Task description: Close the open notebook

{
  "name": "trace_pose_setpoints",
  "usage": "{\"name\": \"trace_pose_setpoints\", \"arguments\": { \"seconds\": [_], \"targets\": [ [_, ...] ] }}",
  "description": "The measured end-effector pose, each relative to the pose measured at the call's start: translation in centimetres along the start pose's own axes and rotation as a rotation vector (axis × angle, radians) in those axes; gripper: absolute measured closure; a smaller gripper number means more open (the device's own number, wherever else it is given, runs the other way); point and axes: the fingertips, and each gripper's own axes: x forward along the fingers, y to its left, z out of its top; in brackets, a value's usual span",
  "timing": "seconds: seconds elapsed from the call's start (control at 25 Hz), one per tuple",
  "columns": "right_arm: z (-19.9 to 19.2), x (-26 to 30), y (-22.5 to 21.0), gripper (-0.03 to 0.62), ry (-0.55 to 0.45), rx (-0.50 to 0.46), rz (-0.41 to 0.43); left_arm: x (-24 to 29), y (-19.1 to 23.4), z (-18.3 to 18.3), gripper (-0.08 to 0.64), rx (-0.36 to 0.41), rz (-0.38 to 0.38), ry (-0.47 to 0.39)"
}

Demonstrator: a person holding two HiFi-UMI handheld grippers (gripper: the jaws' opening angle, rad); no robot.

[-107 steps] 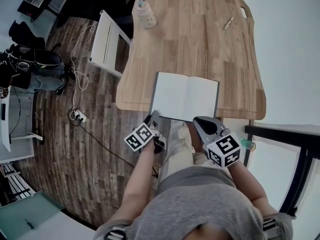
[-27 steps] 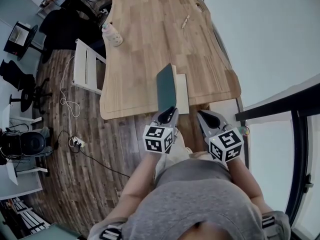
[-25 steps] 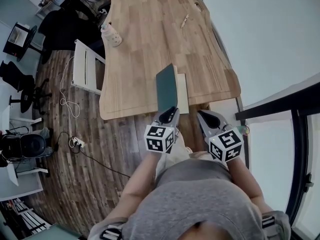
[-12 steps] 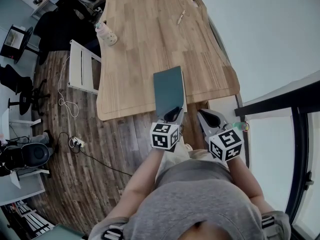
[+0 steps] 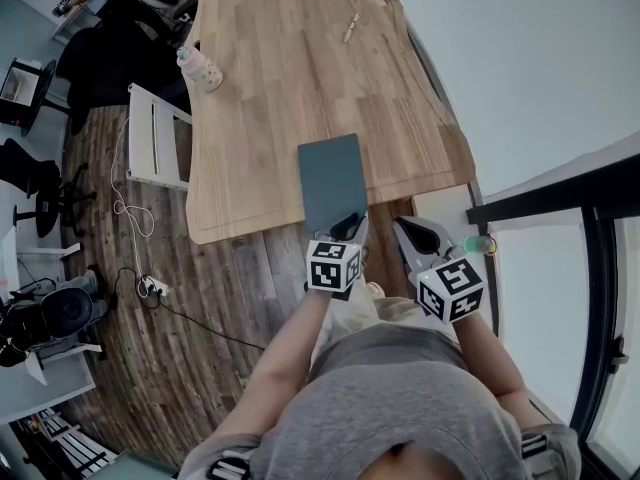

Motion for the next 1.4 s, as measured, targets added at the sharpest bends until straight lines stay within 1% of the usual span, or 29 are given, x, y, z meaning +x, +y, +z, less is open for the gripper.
{"name": "trace_pose_setpoints", "arguments": {
  "seconds": [0.4, 0.56, 0.64, 0.8, 0.96, 1.16, 1.24, 1.32, 1.4],
  "targets": [
    [-0.5, -0.7, -0.1, 0.591, 0.002, 0.005, -0.021, 1.2, 0.0, -1.1, 0.466, 0.017, 0.002, 0.04],
    [-0.5, -1.0, 0.3, 0.591, 0.0, -0.003, -0.024, 1.2, -0.3, -1.1, 0.461, 0.017, -0.008, 0.033],
    [-0.3, -1.2, 0.5, 0.591, -0.006, -0.01, -0.025, 0.9, -0.4, -0.8, 0.448, 0.0, -0.007, 0.019],
    [-0.2, -2.1, 0.8, 0.591, -0.017, -0.017, -0.027, -0.6, -1.0, 0.3, 0.445, -0.038, -0.008, -0.036],
    [-0.7, -3.0, 1.4, 0.591, -0.022, -0.022, -0.023, -3.2, -1.7, 1.5, 0.445, -0.068, 0.007, -0.118],
    [-1.7, -3.7, 3.6, 0.591, -0.02, -0.034, 0.02, -7.7, -2.4, 1.9, 0.448, -0.057, 0.043, -0.193],
    [-2.1, -4.1, 4.5, 0.591, -0.019, -0.045, 0.037, -9.7, -2.7, 2.0, 0.474, -0.057, 0.066, -0.238],
    [-2.5, -4.5, 5.5, 0.591, -0.019, -0.055, 0.053, -11.8, -2.8, 2.1, 0.516, -0.064, 0.09, -0.289],
    [-3.0, -4.9, 6.4, 0.591, -0.018, -0.065, 0.066, -13.7, -2.9, 2.2, 0.534, -0.075, 0.11, -0.331]
  ]
}}
